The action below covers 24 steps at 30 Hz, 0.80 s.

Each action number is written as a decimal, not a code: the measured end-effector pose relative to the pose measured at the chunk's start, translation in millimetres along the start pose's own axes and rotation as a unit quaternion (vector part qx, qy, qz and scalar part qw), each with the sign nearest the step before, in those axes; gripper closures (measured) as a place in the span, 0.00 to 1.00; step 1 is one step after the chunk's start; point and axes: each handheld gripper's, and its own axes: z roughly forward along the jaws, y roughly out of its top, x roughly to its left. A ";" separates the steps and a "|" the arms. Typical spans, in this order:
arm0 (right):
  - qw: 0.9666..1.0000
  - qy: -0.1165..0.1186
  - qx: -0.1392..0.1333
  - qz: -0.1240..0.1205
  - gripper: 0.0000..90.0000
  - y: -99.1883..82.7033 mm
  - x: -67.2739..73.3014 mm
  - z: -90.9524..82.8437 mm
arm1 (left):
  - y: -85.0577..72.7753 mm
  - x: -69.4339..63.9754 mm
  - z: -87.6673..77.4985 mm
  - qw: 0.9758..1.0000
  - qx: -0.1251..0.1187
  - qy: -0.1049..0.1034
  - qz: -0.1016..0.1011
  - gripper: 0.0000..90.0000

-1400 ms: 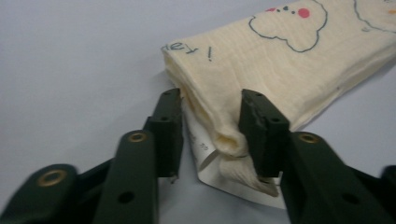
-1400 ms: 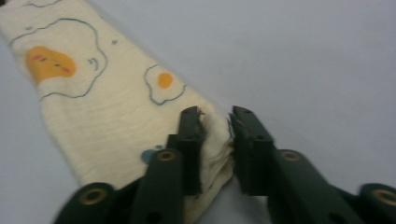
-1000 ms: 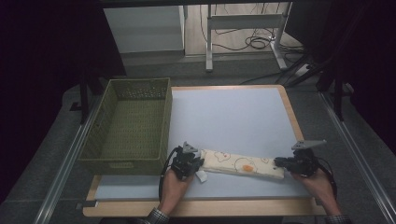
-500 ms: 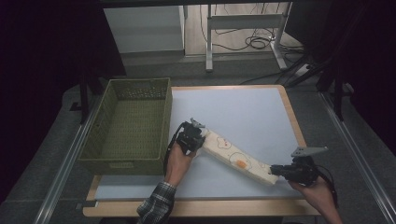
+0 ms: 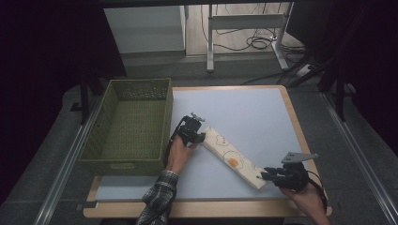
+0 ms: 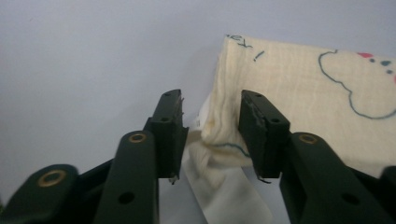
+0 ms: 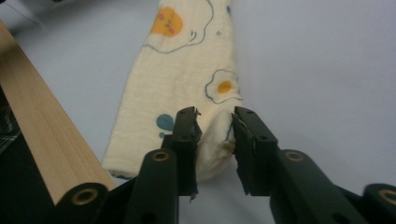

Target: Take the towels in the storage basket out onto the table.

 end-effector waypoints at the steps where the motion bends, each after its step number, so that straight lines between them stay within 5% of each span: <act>1: 1.000 0.000 0.000 0.000 0.75 0.0 0.0 0.0 | 0.0 0.0 0.0 1.000 0.000 0.000 0.000 0.63; 5: 1.000 0.001 0.007 -0.019 0.70 10.6 -4.7 -5.8 | -4.5 6.6 3.2 1.000 0.010 -0.001 -0.026 0.60; 14: 0.996 0.022 0.077 -0.045 0.67 7.3 -11.0 21.4 | -11.9 6.4 10.3 0.997 -0.007 -0.029 -0.065 0.60; 16: 0.996 0.017 0.078 -0.048 0.72 3.7 -7.8 22.3 | -11.1 6.5 10.2 0.997 -0.003 -0.035 -0.068 0.64; 19: 0.995 0.042 0.086 -0.027 0.91 0.5 -6.1 19.9 | -10.3 7.9 10.4 0.994 0.000 -0.068 -0.080 0.88; 24: 0.994 0.060 0.091 -0.017 0.93 1.8 -5.1 17.7 | -7.8 4.0 7.5 0.997 -0.010 -0.062 -0.041 0.93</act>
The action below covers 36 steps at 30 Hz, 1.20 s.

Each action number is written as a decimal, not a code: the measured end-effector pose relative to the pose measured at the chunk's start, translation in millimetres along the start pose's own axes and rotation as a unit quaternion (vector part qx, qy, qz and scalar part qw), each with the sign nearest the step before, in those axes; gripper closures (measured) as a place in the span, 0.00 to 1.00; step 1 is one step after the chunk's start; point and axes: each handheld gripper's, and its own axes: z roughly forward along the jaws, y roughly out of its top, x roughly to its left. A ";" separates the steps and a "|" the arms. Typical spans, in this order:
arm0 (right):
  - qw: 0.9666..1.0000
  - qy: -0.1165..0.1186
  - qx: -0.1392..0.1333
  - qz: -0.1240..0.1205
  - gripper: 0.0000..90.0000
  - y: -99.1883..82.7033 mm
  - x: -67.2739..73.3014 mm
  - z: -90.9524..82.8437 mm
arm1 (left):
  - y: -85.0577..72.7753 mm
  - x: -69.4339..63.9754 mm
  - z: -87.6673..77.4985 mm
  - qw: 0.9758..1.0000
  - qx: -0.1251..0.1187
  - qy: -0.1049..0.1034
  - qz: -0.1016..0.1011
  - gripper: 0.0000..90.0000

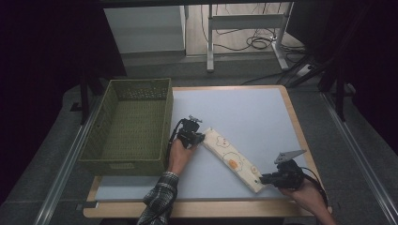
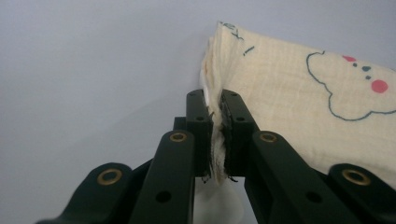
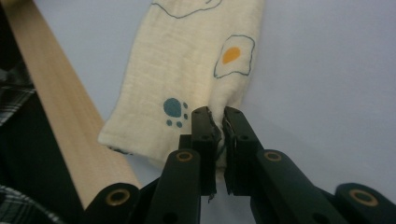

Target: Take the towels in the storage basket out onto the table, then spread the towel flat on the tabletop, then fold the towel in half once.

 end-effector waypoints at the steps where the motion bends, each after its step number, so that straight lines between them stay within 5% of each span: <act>1: 1.000 0.003 -0.002 -0.002 0.93 0.6 0.6 -1.0 | 1.4 0.0 -1.9 1.000 -0.007 -0.001 0.000 0.93; 18: 0.998 0.017 -0.057 -0.011 0.93 25.6 9.3 -23.8 | 55.5 -16.4 -59.9 0.997 -0.020 0.054 0.054 0.93; 36: 0.995 0.042 -0.080 -0.031 0.93 71.1 27.4 -21.5 | 69.2 11.3 -107.8 0.995 -0.036 0.075 0.056 0.93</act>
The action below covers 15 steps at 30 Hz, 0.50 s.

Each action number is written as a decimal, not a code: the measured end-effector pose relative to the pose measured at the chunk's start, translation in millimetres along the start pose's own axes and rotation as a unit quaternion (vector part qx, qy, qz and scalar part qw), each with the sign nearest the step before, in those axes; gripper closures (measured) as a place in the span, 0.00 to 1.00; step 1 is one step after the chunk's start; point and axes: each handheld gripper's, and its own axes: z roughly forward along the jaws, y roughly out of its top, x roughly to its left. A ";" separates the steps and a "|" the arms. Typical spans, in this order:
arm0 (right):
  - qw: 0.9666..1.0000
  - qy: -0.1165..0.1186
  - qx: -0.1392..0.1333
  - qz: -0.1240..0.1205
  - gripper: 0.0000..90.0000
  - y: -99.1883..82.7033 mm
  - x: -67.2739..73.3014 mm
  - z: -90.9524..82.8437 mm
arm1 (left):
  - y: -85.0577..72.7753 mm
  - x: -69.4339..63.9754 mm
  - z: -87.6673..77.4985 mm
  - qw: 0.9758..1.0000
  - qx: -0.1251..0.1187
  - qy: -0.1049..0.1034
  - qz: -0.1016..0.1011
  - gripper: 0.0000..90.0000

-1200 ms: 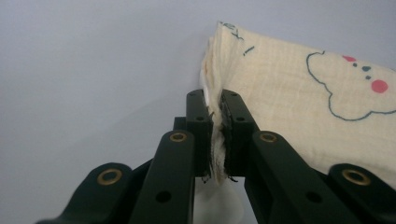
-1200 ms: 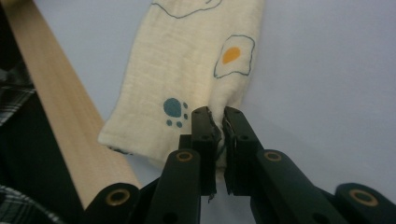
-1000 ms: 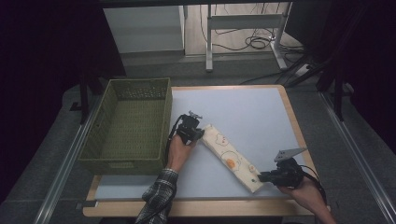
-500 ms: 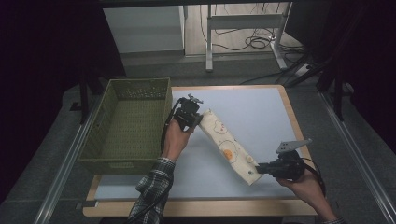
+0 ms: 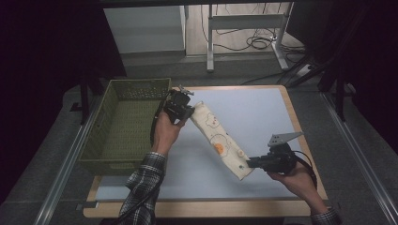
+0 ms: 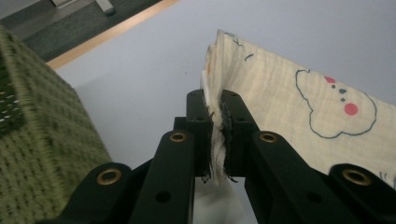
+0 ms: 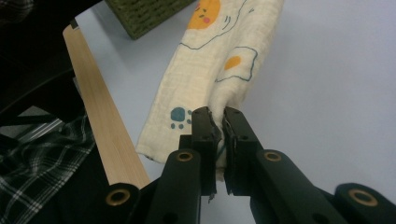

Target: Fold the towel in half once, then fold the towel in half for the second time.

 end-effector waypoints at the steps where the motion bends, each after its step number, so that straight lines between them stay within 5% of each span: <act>1: 1.000 0.003 -0.002 -0.001 0.93 2.9 0.8 1.4 | 0.2 2.9 -2.2 1.000 0.000 0.001 -0.001 0.93; 15: 1.000 0.015 -0.001 -0.010 0.93 35.6 12.7 16.7 | 1.3 33.9 -20.5 1.000 -0.011 0.006 -0.014 0.93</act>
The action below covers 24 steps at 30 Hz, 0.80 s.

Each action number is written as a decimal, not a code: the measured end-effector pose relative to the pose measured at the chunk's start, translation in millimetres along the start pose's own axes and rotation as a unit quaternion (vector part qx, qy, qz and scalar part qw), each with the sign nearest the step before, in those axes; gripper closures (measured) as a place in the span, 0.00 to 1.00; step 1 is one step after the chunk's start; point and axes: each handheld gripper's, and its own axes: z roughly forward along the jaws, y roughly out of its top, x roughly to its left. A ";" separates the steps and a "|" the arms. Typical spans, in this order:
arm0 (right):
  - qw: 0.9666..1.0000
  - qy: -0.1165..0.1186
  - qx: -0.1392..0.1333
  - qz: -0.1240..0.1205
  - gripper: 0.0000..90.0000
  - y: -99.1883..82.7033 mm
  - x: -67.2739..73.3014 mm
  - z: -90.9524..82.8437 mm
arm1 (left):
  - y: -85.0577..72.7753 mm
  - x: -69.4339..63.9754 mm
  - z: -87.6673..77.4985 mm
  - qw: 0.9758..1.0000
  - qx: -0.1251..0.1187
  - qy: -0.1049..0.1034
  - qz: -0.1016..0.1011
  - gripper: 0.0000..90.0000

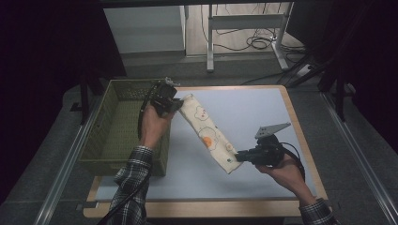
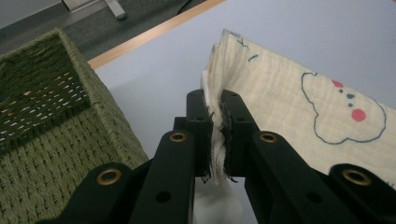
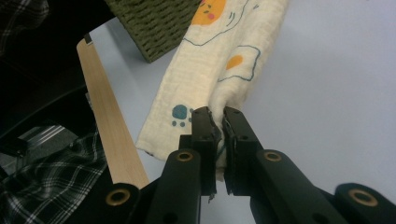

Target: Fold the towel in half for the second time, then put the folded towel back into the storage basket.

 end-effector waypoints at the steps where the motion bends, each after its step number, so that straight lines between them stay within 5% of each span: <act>1: 1.000 0.000 0.000 0.001 0.93 1.5 0.4 0.5 | 0.0 1.3 -0.5 1.000 0.000 0.000 0.001 0.93; 15: 1.000 0.008 -0.005 0.006 0.93 20.5 2.7 8.3 | 5.9 25.6 -8.7 1.000 -0.008 -0.011 -0.005 0.93; 24: 1.000 0.018 -0.010 0.001 0.93 48.6 9.7 18.9 | 8.7 51.9 -22.8 1.000 -0.012 -0.005 -0.008 0.93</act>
